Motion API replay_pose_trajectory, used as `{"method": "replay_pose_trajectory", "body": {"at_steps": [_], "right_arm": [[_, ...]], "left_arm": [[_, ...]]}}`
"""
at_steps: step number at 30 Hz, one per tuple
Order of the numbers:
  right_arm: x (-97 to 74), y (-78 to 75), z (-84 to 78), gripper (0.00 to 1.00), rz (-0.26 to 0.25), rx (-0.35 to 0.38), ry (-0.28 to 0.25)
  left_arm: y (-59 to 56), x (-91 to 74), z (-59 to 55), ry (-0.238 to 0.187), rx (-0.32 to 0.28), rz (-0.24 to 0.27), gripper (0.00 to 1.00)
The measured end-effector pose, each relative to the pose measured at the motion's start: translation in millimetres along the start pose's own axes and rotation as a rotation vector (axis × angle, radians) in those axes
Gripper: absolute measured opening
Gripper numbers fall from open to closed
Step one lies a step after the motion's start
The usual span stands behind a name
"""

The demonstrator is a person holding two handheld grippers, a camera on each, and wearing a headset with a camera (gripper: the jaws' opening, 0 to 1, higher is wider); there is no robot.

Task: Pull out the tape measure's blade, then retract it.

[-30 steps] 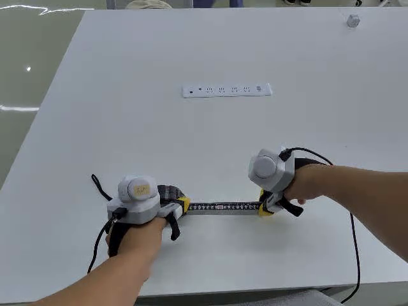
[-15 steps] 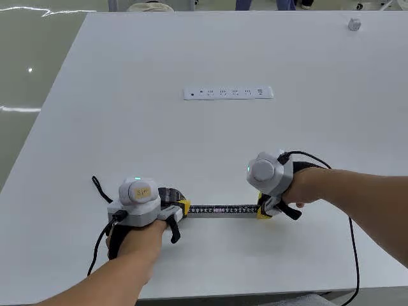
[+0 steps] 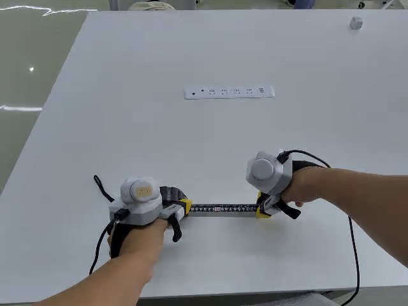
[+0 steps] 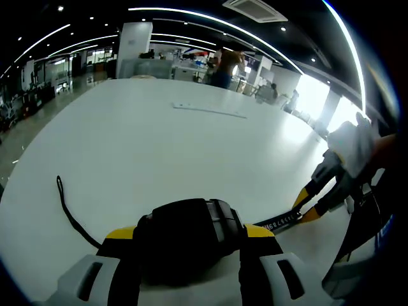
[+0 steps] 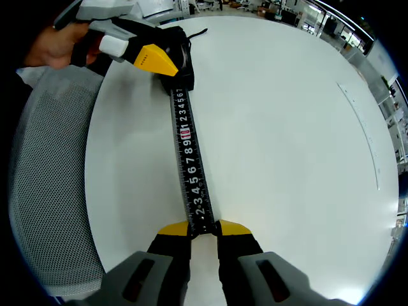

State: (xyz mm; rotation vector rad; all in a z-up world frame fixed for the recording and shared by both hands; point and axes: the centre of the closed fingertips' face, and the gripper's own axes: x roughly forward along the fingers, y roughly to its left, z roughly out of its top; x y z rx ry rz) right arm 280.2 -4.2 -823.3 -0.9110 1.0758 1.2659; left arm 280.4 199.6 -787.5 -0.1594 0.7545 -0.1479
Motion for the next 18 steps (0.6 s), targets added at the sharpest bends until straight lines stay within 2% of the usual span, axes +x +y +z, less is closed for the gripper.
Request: {"method": "replay_pose_trajectory", "body": {"at_steps": [18], "right_arm": [[1.7, 1.7, 7.2, 0.15, 0.000, 0.001, -0.017]], "left_arm": [[-0.1, -0.1, 0.3, 0.000, 0.000, -0.001, 0.59]]}}
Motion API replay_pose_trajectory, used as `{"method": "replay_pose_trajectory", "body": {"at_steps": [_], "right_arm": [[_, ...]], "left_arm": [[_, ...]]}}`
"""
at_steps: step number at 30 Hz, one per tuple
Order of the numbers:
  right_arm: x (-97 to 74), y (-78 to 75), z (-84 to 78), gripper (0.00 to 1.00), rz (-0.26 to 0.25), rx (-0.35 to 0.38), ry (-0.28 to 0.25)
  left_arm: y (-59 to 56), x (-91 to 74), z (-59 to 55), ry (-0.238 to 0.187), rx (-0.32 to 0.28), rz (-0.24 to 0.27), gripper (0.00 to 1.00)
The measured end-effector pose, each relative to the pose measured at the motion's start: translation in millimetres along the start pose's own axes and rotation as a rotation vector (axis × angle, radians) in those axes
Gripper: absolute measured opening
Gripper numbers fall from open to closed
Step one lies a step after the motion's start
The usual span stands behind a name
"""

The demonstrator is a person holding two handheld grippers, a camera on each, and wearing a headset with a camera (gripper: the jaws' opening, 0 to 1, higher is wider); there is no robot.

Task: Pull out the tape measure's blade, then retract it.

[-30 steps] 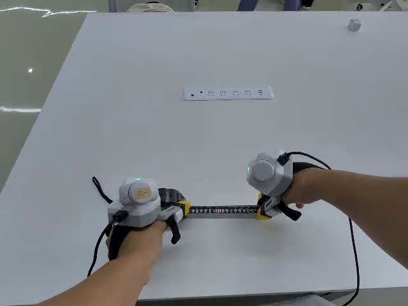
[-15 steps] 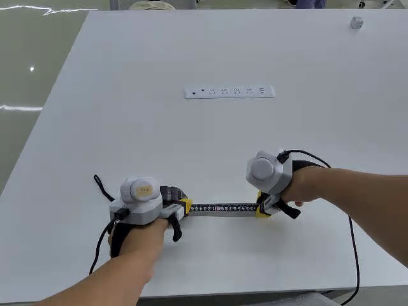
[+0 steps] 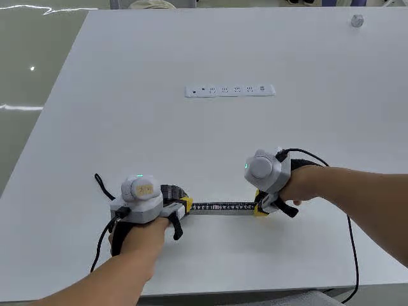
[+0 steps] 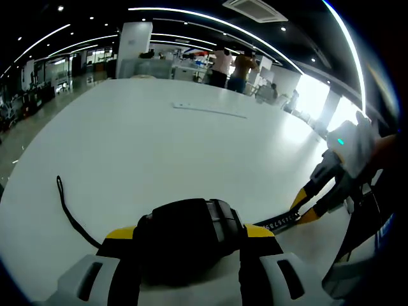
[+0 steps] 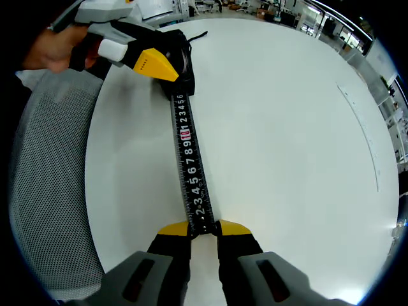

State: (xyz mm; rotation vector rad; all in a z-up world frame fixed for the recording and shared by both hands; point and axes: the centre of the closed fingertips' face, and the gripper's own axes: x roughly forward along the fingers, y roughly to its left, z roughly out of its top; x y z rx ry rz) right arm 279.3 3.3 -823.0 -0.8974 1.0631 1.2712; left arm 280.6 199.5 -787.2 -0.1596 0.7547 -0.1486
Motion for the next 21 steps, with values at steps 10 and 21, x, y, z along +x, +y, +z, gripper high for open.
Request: {"method": "replay_pose_trajectory", "body": {"at_steps": [10, 21], "right_arm": [[1.5, 1.4, 4.5, 0.15, 0.002, -0.005, -0.003], [2.3, 2.9, 9.8, 0.15, 0.003, -0.010, -0.009]], "left_arm": [[0.1, 0.2, 0.0, 0.000, -0.002, -0.001, 0.59], [0.3, 0.5, -0.3, -0.001, -0.003, -0.002, 0.59]]}}
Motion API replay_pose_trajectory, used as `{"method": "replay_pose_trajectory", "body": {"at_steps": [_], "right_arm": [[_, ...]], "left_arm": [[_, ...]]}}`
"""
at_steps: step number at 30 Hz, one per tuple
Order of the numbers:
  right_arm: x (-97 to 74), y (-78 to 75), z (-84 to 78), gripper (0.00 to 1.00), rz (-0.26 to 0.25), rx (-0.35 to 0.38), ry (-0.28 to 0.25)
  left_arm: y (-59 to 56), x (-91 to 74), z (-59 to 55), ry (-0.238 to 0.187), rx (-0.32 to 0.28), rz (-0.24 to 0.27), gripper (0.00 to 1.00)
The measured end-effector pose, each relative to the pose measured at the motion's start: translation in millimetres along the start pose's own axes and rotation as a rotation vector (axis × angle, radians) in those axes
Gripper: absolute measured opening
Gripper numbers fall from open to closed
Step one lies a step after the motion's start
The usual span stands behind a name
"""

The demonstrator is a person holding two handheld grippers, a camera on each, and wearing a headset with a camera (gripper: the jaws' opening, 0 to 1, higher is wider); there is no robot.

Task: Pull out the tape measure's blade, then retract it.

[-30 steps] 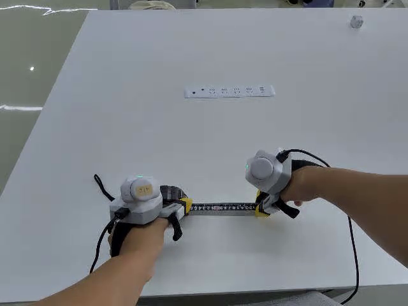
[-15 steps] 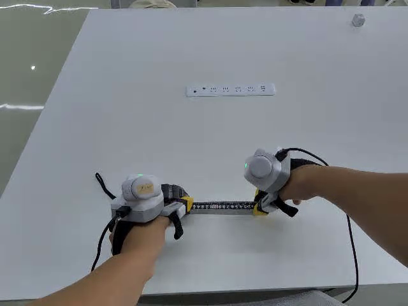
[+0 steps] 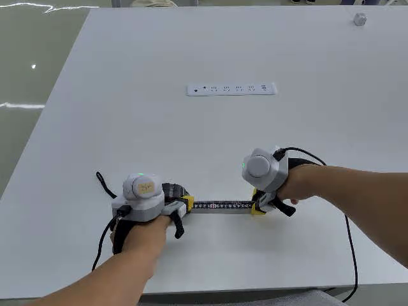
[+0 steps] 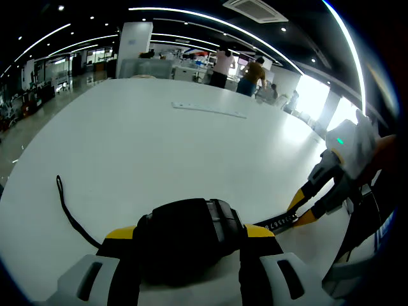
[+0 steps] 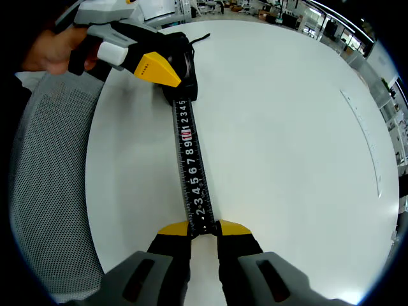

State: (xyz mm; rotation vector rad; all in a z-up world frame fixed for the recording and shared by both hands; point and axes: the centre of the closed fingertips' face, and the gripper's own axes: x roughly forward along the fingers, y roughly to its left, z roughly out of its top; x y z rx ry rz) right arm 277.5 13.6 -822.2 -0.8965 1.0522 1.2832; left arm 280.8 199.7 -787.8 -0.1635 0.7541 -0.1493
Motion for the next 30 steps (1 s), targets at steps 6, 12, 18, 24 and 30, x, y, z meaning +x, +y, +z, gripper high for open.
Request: {"method": "replay_pose_trajectory", "body": {"at_steps": [6, 12, 18, 24, 30], "right_arm": [[0.0, 0.9, 2.8, 0.15, 0.000, -0.003, -0.004], [0.5, 1.6, 5.1, 0.15, 0.001, -0.004, -0.007], [1.6, 2.0, 7.0, 0.15, 0.003, -0.007, -0.009], [2.6, 1.9, 9.6, 0.15, 0.005, -0.012, -0.012], [5.0, 1.9, 12.2, 0.15, 0.005, -0.013, -0.013]], "left_arm": [[0.3, 0.4, -0.1, 0.000, -0.001, 0.000, 0.59], [0.3, 0.3, -0.1, 0.001, -0.002, 0.000, 0.59], [0.2, 0.2, -0.2, 0.006, -0.004, 0.001, 0.59], [0.0, 0.0, -0.3, 0.004, -0.003, 0.001, 0.59], [0.0, -0.5, -0.1, 0.004, -0.002, -0.001, 0.59]]}}
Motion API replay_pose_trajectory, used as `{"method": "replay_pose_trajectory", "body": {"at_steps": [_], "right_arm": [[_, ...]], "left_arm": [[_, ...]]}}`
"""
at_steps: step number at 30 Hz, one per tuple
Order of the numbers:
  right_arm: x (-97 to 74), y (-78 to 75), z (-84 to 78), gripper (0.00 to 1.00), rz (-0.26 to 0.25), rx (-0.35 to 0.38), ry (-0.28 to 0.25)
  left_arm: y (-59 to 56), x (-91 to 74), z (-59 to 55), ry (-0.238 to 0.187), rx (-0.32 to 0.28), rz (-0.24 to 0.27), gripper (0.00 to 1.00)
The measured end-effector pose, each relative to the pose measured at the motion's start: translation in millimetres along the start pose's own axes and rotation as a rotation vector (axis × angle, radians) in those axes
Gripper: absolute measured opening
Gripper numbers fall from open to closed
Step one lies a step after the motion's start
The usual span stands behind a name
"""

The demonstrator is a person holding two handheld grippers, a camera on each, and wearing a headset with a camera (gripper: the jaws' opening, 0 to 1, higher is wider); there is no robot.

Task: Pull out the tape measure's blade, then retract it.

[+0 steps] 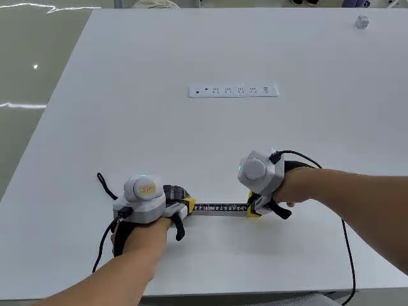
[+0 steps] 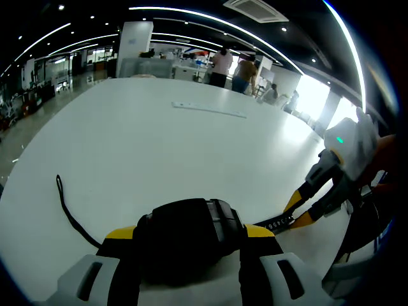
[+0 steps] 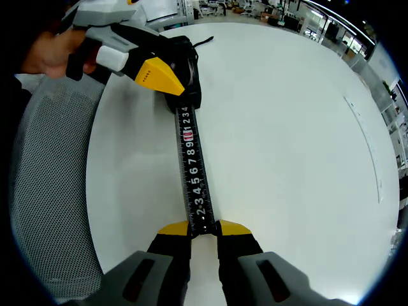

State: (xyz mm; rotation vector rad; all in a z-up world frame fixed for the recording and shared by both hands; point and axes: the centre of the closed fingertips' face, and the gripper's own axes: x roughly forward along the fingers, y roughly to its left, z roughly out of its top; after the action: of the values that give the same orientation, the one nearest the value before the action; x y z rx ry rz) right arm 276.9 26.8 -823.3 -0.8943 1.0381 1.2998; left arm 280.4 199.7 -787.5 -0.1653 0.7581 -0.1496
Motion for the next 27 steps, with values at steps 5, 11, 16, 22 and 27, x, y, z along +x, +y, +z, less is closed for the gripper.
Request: {"method": "replay_pose_trajectory", "body": {"at_steps": [5, 11, 16, 22, 27], "right_arm": [[1.3, -0.3, 1.2, 0.15, 0.000, -0.002, 0.002], [2.0, 0.1, 2.9, 0.15, 0.001, -0.011, 0.004], [2.8, 0.7, 5.0, 0.15, 0.001, -0.026, 0.004], [3.3, 1.5, 7.0, 0.15, 0.002, -0.029, 0.006], [3.7, 1.8, 8.7, 0.15, 0.002, -0.028, 0.002]], "left_arm": [[0.0, -0.1, 0.0, 0.001, 0.000, -0.001, 0.59], [0.2, -0.1, -0.1, 0.001, 0.000, -0.002, 0.59], [0.3, -0.3, -0.1, 0.000, -0.001, -0.002, 0.59], [0.3, -0.2, -0.3, 0.000, -0.001, -0.002, 0.59], [0.4, 0.1, -0.2, 0.000, -0.002, -0.002, 0.59]]}}
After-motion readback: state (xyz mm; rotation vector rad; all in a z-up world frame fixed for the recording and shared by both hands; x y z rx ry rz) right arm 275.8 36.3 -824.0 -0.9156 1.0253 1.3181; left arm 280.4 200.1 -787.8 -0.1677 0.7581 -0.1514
